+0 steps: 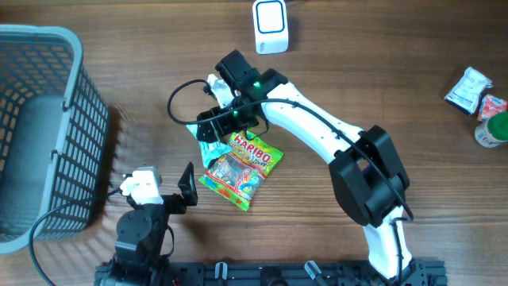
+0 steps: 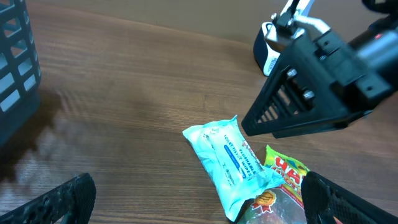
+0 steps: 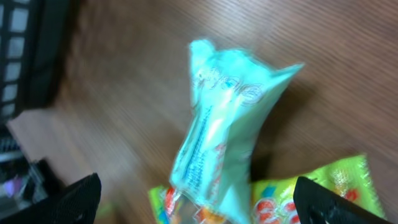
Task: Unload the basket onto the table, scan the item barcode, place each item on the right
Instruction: 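Grasp the mint-green wipes pack with the right gripper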
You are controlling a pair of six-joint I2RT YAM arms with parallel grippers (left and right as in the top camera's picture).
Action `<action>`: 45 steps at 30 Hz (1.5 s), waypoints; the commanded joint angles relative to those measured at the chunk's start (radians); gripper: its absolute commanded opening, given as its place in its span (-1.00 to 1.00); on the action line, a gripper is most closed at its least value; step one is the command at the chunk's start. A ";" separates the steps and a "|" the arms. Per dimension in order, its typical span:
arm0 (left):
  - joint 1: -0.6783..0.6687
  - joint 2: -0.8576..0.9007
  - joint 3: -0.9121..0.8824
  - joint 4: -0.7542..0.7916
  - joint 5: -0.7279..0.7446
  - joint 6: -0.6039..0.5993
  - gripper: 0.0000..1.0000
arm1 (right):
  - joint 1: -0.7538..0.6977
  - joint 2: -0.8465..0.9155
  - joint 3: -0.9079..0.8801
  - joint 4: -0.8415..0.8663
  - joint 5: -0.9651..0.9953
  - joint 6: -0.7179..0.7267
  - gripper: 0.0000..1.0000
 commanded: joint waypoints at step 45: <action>0.007 -0.005 -0.005 0.003 0.008 0.016 1.00 | 0.067 0.180 -0.014 0.176 0.026 -0.050 0.18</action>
